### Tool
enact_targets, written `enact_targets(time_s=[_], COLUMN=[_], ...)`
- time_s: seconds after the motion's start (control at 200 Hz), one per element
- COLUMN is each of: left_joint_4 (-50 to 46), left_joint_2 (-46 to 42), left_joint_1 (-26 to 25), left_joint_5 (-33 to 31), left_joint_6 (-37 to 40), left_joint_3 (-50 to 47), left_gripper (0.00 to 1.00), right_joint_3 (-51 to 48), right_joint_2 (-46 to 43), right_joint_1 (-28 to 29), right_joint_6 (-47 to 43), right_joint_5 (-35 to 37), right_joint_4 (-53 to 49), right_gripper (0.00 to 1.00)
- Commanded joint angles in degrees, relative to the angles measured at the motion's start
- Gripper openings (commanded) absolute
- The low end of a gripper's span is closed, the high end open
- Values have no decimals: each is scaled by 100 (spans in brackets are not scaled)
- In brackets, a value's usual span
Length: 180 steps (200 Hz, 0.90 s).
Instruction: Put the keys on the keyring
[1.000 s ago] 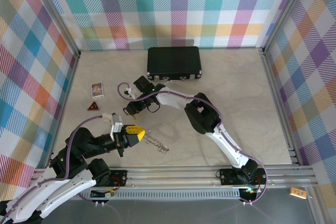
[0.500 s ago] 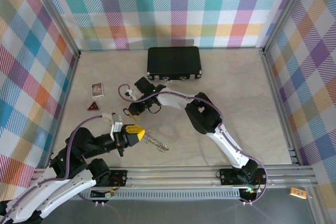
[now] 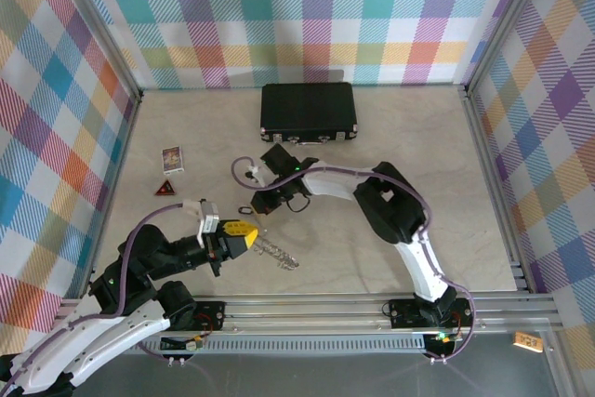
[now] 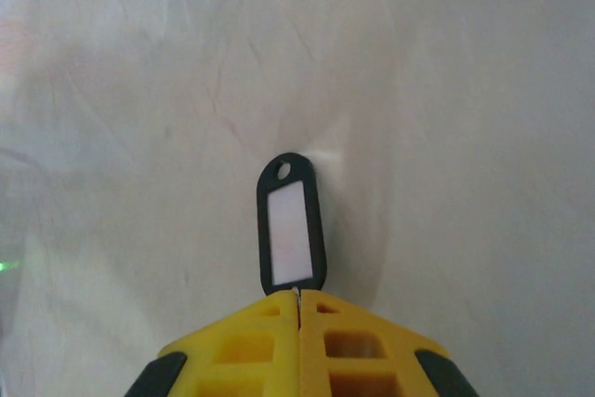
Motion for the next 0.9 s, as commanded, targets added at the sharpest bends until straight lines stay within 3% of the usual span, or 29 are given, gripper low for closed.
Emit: enact_targets(time_s=[0.0, 0.46, 0.82, 0.895], left_joint_4=[286, 688, 780, 765], left_joint_2=[105, 540, 713, 725], left_joint_1=[-12, -17, -13, -13], left_joint_5=[5, 111, 140, 137], left_joint_6=[-10, -16, 35, 43], left_joint_3=[130, -1, -32, -22], left_gripper=[0, 0, 0, 0], right_joint_3=[-685, -3318, -3898, -3920], right_joint_2=[-756, -2879, -3142, -3192], right_joint_1=[-76, -78, -76, -76], right_joint_6=[15, 655, 925, 959], right_joint_5=[555, 1459, 1512, 1537], right_joint_4=[-101, -722, -801, -795], right_gripper=[0, 0, 0, 4])
